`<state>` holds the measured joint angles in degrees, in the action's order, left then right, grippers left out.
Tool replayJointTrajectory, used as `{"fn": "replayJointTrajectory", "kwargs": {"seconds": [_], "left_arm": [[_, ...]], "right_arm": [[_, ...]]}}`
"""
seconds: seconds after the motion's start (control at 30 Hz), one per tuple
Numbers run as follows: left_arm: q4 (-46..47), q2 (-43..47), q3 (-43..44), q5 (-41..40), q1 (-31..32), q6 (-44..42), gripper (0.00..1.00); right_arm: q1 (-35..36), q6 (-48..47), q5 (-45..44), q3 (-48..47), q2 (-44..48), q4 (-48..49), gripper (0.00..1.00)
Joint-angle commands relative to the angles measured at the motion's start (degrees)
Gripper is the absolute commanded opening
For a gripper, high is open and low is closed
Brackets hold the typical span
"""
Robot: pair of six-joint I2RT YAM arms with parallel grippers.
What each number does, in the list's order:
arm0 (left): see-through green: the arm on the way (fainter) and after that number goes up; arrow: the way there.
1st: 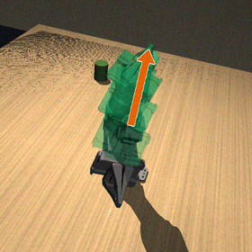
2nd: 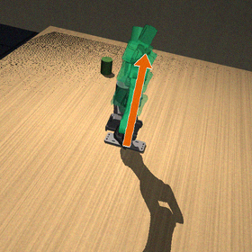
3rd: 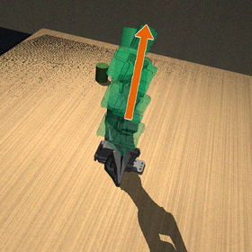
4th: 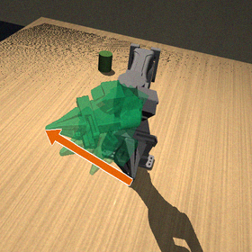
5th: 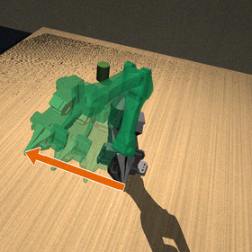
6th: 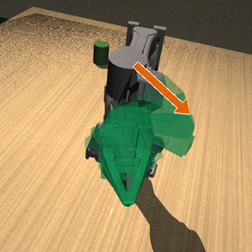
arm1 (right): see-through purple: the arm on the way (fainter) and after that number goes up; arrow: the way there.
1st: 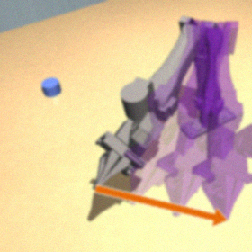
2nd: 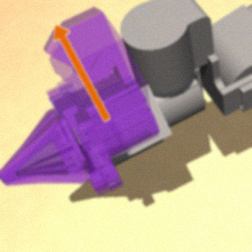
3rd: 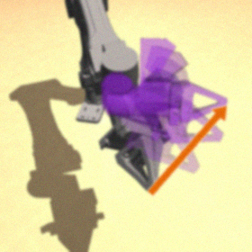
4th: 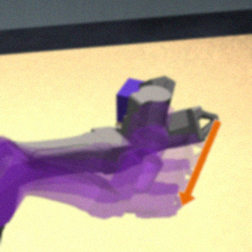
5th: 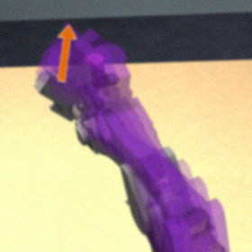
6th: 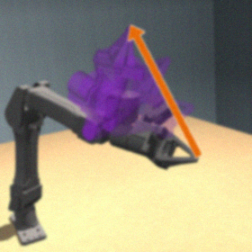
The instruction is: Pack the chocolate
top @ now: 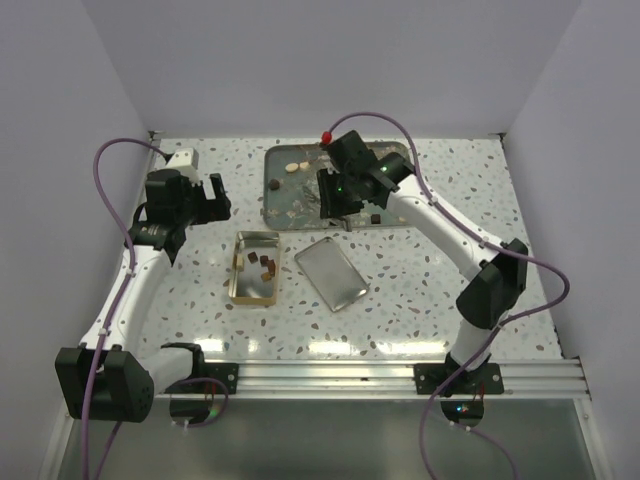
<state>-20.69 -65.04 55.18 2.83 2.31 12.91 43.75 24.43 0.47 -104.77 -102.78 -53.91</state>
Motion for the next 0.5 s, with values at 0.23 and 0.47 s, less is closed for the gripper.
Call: {"fn": "replayJointTrajectory", "kwargs": {"seconds": [0.23, 0.47], "left_arm": [[1.7, 0.0, 0.1, 0.3, -0.4, -0.2, 1.00], [1.5, -0.3, 0.5, -0.3, -0.4, -0.6, 1.00]], "right_arm": [[-7.7, -0.6, -4.4, 2.9, 0.6, 4.8, 0.36], [-9.0, 1.1, -6.6, 2.8, -4.3, 6.8, 0.37]]}}
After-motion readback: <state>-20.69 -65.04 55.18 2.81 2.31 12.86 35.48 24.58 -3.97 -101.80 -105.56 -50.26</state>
